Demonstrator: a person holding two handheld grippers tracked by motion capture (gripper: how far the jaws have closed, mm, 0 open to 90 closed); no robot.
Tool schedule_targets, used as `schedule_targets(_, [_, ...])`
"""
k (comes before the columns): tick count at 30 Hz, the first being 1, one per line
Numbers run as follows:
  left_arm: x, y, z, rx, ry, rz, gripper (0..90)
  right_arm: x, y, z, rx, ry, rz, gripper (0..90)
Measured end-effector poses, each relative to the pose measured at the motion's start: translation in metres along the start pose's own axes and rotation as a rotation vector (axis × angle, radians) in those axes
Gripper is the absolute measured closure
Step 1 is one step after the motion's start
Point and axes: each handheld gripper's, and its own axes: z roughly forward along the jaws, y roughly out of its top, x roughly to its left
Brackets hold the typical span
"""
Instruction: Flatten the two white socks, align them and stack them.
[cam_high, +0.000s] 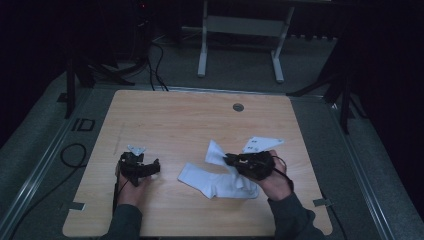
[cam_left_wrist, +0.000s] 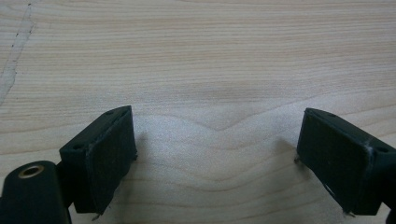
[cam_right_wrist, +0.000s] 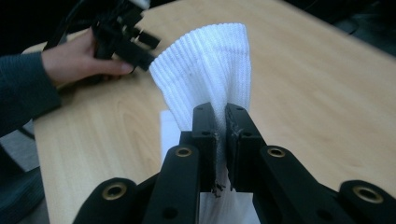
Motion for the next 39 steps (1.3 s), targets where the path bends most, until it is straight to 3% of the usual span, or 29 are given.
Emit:
schedule_targets(7, [0.0, 0.0, 0.0, 0.0, 0.0, -0.001, 11.5, 0.012, -0.008, 0.044, 0.047, 0.011, 0.037, 82.8])
schedule_targets(16, [0.0, 0.0, 0.0, 0.0, 0.0, 0.0, 11.5, 0.011, -0.024, 0.087, 0.141, -0.015, 0.094, 82.6])
schedule_targets(19, [0.0, 0.0, 0.0, 0.0, 0.0, 0.0, 11.5, 0.012, -0.028, 0.097, 0.161, -0.016, 0.105, 82.6])
schedule_targets(25, [0.0, 0.0, 0.0, 0.001, 0.0, 0.001, 11.5, 0.02, -0.03, 0.112, 0.199, -0.017, 0.073, 82.5])
schedule_targets(29, [0.0, 0.0, 0.0, 0.001, 0.0, 0.001, 11.6, 0.02, -0.034, 0.126, 0.221, -0.005, 0.096, 82.3])
schedule_targets(39, [0.0, 0.0, 0.0, 0.001, 0.0, 0.0, 11.6, 0.024, -0.036, 0.136, 0.24, 0.001, 0.103, 81.9])
